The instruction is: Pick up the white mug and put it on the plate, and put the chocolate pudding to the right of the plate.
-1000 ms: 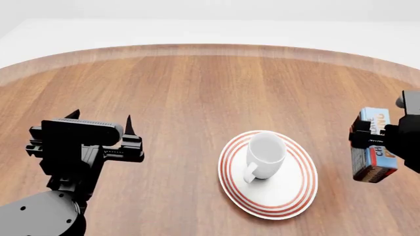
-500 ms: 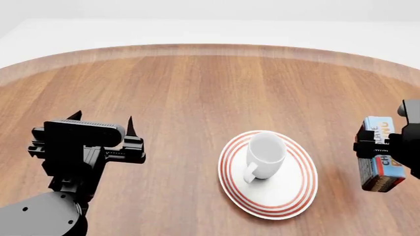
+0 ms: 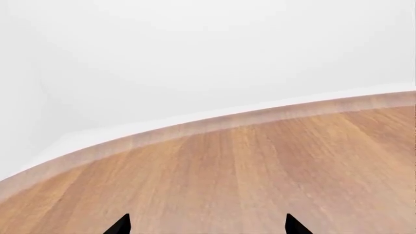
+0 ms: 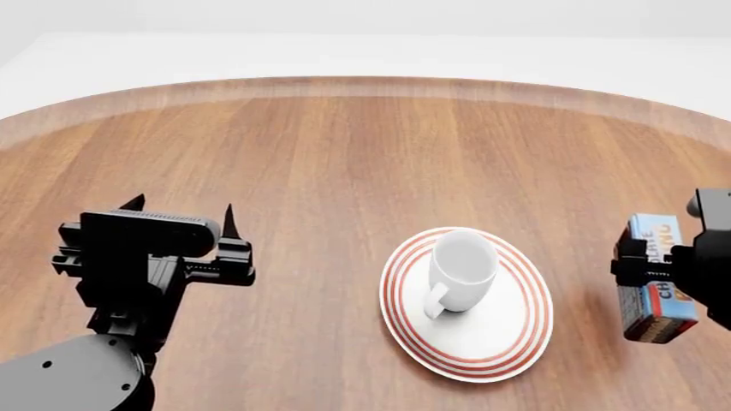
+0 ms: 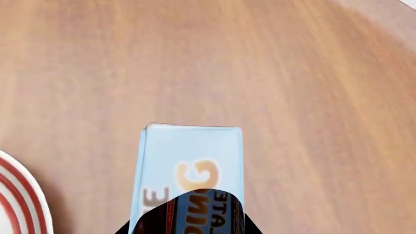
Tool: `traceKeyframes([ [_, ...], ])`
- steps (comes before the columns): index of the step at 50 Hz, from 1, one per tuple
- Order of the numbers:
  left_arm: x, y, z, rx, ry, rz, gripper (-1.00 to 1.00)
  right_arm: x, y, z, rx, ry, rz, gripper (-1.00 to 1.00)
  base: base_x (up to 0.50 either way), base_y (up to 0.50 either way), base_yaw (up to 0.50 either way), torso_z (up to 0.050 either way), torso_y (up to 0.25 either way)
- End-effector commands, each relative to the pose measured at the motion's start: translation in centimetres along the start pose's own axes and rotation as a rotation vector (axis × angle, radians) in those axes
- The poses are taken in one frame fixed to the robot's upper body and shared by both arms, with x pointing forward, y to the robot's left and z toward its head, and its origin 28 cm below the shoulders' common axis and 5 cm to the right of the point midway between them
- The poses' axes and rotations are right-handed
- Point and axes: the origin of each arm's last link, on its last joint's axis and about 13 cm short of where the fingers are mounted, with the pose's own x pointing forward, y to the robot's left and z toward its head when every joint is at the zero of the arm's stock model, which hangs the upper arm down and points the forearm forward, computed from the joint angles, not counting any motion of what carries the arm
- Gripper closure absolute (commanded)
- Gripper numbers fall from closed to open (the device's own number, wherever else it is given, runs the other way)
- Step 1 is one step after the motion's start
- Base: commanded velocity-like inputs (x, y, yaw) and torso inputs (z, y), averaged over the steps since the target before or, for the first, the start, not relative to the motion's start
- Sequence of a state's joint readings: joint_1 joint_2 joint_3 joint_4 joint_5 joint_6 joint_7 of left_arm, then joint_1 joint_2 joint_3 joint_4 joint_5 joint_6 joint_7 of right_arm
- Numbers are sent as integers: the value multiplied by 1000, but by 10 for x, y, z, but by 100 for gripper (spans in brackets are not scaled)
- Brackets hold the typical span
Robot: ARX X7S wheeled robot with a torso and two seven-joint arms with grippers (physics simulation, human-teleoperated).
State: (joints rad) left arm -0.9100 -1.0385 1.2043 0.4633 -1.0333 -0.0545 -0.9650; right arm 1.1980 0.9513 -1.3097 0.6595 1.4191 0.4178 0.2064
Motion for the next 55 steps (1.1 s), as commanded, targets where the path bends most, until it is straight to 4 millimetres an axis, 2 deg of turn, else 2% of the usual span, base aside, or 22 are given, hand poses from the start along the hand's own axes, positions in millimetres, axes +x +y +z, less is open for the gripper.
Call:
traceKeyframes([
  [1,2,-5,4,-8,-25,-31,-100,5,2,-3,-18,-21,15,100,0,0,0,0,0],
  [17,2,-5,2,-8,-20,-31,-100,10,4,-10,-18,-13,20,100,0,0,0,0,0],
  [18,2,-6,2,-8,-20,-32,-100,10,4,-11,-15,-11,20,-100,0,0,0,0,0],
  [36,2,-6,1,-11,-17,-32,-100,11,4,-13,-17,-11,14,-100,0,0,0,0,0],
  [44,2,-6,1,-13,-17,-33,-100,8,4,-5,-30,-27,19,-100,0,0,0,0,0],
  [50,2,-4,1,-19,-18,-32,-100,-10,0,23,-73,-78,-1,-100,0,0,0,0,0],
  [53,2,-4,1,-22,-20,-35,-100,-27,-4,49,-107,-128,-17,-100,0,0,0,0,0],
  [55,2,-4,1,-23,-20,-35,-100,-33,-6,57,-116,-139,-25,-100,0,0,0,0,0],
])
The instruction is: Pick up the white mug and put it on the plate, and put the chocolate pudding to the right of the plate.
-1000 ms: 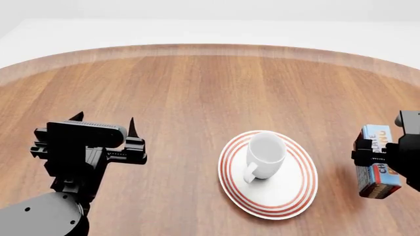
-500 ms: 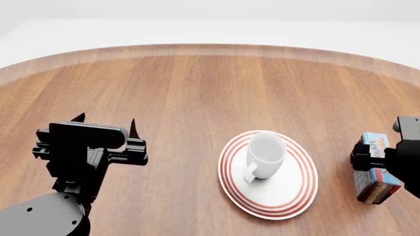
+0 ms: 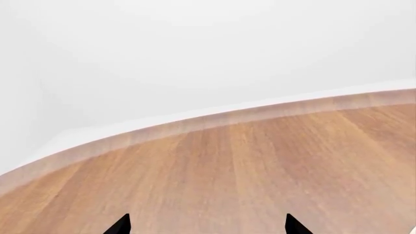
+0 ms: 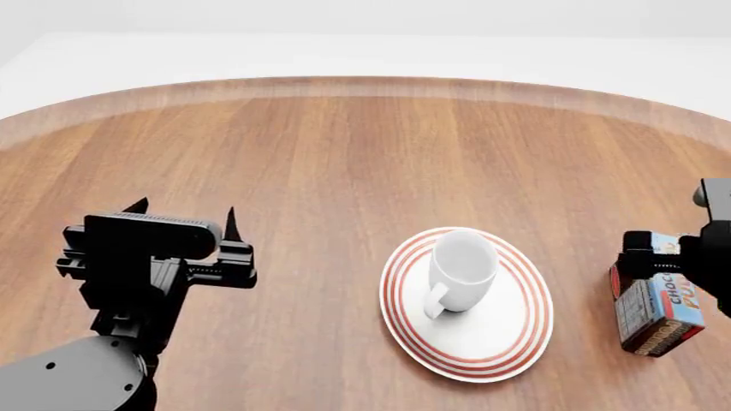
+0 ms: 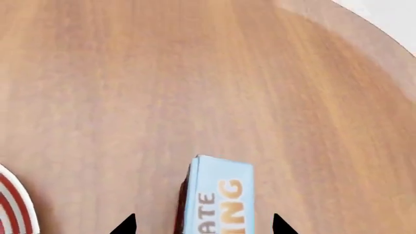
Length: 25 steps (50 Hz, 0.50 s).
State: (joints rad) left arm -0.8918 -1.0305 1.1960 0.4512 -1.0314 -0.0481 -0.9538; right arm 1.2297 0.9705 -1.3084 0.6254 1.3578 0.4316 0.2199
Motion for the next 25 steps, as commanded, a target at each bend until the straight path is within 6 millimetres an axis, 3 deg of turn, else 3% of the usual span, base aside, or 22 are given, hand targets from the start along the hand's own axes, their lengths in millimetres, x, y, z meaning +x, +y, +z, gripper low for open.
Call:
traceKeyframes([
  [1,2,-3,4,-17,-29,-29,-100,-34,-9,57,-67,-117,-15,-100,0,0,0,0,0],
  [5,3,-4,4,-19,-29,-34,-100,-52,-18,75,-89,-146,-49,-100,0,0,0,0,0],
  [10,2,-3,7,-21,-34,-33,-100,-61,-20,83,-115,-170,-56,-100,0,0,0,0,0],
  [19,1,-2,10,-19,-41,-32,-100,-89,-12,114,-215,-328,-13,-100,0,0,0,0,0],
  [25,1,-1,10,-19,-41,-26,-100,-108,-6,118,-249,-439,11,-100,0,0,0,0,0],
])
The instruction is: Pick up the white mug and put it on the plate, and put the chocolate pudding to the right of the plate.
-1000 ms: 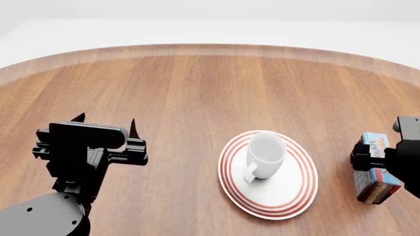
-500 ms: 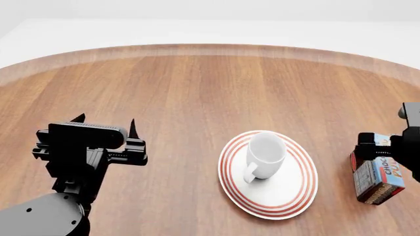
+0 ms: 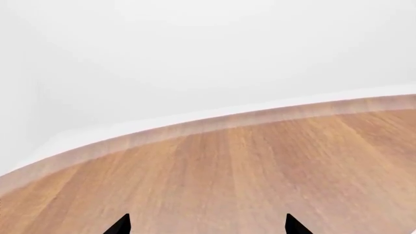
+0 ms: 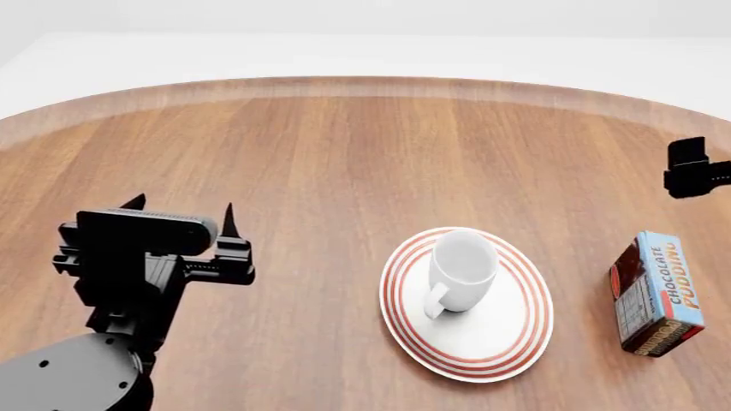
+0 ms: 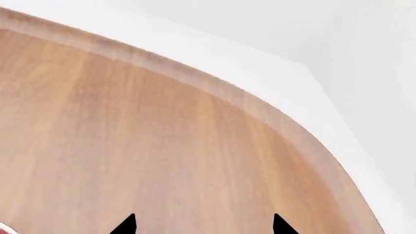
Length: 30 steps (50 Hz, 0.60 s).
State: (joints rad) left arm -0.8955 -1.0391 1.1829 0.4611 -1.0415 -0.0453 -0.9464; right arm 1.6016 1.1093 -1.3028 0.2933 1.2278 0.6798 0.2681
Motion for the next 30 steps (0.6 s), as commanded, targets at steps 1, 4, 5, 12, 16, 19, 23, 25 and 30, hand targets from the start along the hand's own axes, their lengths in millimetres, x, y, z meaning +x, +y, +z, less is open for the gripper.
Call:
traceKeyframes([
  [1,1,-3,5,-9,-31,-22,-100,-33,4,37,-84,-228,43,-100,0,0,0,0,0],
  [4,1,-3,5,-7,-32,-21,-100,-46,8,43,-121,-300,62,-100,0,0,0,0,0],
  [5,1,-3,5,-7,-32,-21,-100,-48,9,45,-123,-310,67,-100,0,0,0,0,0],
  [12,-1,-2,6,-8,-33,-18,-100,-78,13,60,-140,-468,58,-100,0,0,0,0,0],
  [16,-2,-1,6,-7,-36,-15,-100,-91,18,60,-140,-530,70,-100,0,0,0,0,0],
  [19,-3,-1,9,-6,-41,-13,-100,-99,20,57,-135,-568,69,-100,0,0,0,0,0],
  [23,-5,0,12,-1,-53,-10,-100,-112,25,53,-106,-638,71,-100,0,0,0,0,0],
  [25,-6,0,13,2,-56,-9,-100,-115,27,51,-80,-668,78,-100,0,0,0,0,0],
  [30,-8,2,15,8,-64,0,-100,-127,39,43,-34,-752,94,-100,0,0,0,0,0],
])
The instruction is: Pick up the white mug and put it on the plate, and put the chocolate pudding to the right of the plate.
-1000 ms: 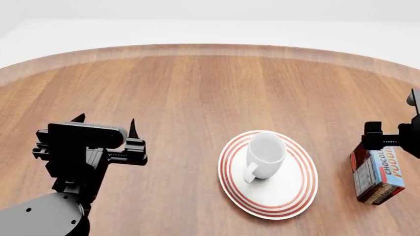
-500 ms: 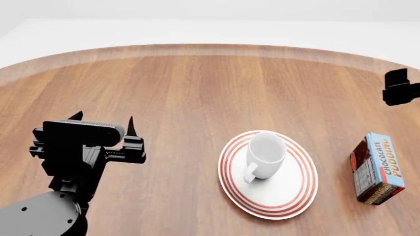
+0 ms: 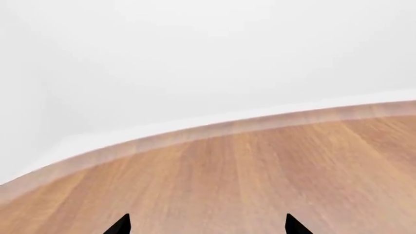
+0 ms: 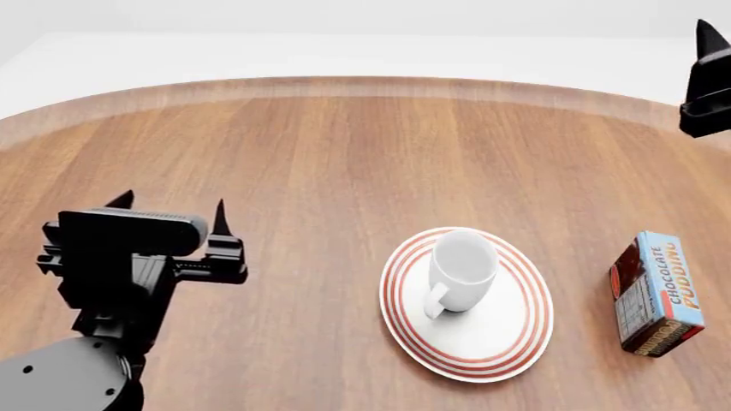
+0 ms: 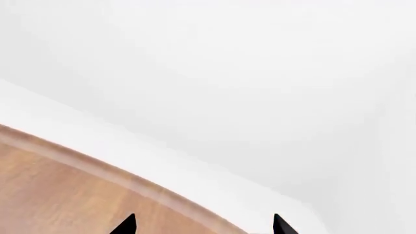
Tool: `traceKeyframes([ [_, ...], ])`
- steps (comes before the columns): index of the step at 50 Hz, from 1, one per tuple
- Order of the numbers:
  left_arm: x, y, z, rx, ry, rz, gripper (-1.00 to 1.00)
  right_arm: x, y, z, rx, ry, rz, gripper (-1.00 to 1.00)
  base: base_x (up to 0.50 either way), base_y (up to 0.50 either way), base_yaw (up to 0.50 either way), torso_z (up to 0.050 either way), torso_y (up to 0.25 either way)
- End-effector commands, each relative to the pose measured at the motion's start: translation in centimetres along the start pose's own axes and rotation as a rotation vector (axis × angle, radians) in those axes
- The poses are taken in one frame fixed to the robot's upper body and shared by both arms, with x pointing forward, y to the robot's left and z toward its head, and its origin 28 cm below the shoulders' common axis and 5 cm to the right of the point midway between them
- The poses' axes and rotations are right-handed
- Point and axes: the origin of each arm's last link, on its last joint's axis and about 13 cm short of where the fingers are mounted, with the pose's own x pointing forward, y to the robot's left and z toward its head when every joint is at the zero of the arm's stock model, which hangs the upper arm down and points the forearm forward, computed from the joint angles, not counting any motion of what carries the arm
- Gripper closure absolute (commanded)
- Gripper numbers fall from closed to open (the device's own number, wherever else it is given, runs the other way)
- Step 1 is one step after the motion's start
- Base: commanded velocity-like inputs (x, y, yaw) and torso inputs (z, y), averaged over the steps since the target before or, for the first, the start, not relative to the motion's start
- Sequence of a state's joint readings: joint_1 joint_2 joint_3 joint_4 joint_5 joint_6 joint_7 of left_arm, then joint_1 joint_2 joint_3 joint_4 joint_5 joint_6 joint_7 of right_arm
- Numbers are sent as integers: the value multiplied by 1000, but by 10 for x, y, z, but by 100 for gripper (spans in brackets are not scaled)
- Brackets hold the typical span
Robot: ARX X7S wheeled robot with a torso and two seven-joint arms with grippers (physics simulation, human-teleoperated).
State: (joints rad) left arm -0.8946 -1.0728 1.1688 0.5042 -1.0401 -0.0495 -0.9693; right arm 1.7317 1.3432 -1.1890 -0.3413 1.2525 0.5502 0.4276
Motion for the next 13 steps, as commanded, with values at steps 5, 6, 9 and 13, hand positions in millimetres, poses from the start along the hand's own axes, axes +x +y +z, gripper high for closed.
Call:
traceKeyframes([
  [5,-9,2,19,27,-81,7,-100,-38,29,12,96,-276,13,-100,0,0,0,0,0],
  [6,-11,4,23,36,-94,17,-100,-41,32,10,103,-285,1,-100,0,0,0,0,0],
  [9,-15,6,28,41,-118,34,-100,-45,37,6,136,-310,-11,-100,0,0,0,0,0],
  [13,-20,7,31,48,-142,46,-100,-51,43,1,156,-334,-30,-100,0,0,0,0,0],
])
